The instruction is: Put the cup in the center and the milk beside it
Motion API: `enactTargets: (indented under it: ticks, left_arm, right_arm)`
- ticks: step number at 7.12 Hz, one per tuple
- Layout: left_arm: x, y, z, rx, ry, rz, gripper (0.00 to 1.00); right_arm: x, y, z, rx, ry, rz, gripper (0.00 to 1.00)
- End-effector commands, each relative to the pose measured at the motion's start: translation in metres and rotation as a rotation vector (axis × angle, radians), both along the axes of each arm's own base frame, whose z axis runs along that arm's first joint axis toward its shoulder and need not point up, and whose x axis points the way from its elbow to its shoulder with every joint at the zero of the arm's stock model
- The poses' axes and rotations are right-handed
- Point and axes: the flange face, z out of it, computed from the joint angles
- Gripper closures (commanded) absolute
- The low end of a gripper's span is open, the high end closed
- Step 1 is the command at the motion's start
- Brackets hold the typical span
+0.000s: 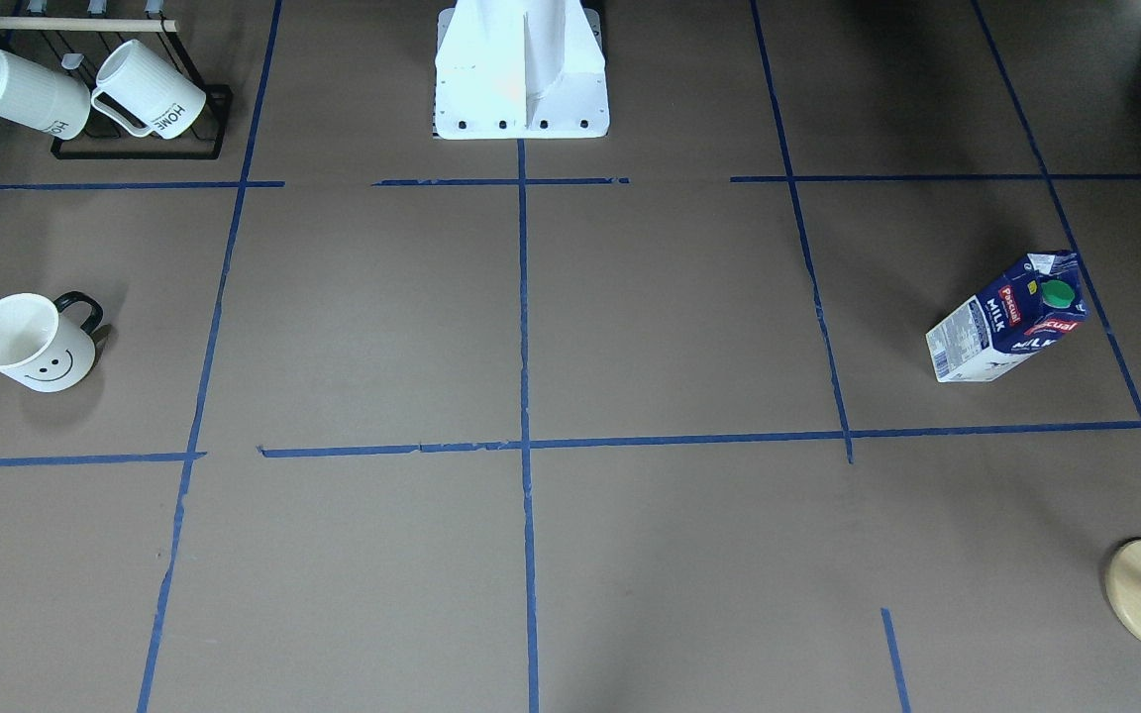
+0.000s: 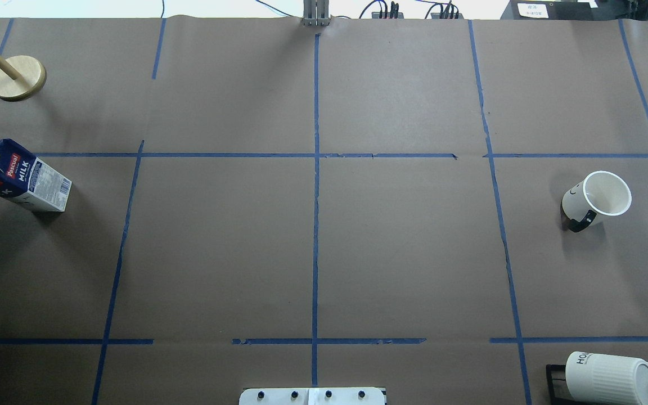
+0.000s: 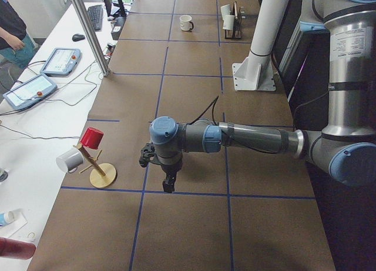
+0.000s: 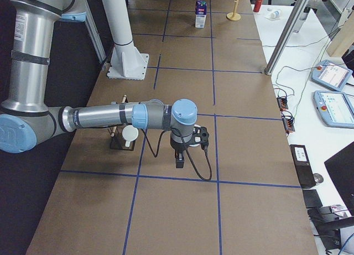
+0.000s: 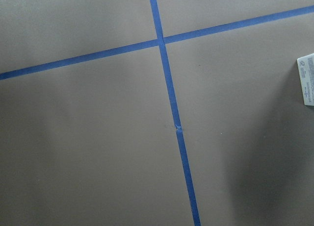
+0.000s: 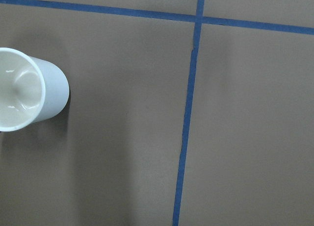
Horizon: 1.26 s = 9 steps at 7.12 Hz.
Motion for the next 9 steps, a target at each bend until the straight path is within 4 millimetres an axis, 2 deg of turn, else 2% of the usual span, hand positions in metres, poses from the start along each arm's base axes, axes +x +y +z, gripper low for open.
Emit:
enactTargets:
  ticks: [1,3,4,5,6,7,8,9]
  left_arm:
    - [0.000,-0.001,-0.005,0.008,-0.001,0.001,0.00]
    - [0.000,0.000,-0.005,0.005,-0.001,0.001,0.00]
    - [0.000,-0.001,-0.006,0.008,0.000,0.001,0.00]
    - [0.000,-0.001,-0.006,0.009,0.000,0.001,0.00]
    - [0.000,-0.001,-0.007,0.012,0.001,0.001,0.00]
    - [0.000,-0.001,-0.007,0.014,0.001,0.001,0.00]
    - [0.000,-0.002,-0.008,0.017,0.001,0.001,0.00]
    - [0.000,-0.001,-0.010,0.020,0.001,0.001,0.00]
  right_arm:
    - [0.000,0.000,-0.001,0.003,0.000,-0.001,0.01]
    - [-0.002,-0.006,-0.009,-0.035,-0.001,0.056,0.01]
    - [-0.010,-0.012,-0.016,-0.032,-0.012,0.127,0.01]
    - [-0.038,-0.019,-0.027,-0.094,-0.027,0.227,0.01]
    - [-0.056,-0.023,-0.038,-0.149,-0.056,0.335,0.01]
    - [-0.089,-0.024,-0.047,-0.182,-0.075,0.382,0.02]
    - [-0.120,-0.023,-0.046,-0.185,-0.055,0.403,0.02]
    - [-0.141,-0.022,-0.039,-0.200,-0.052,0.425,0.02]
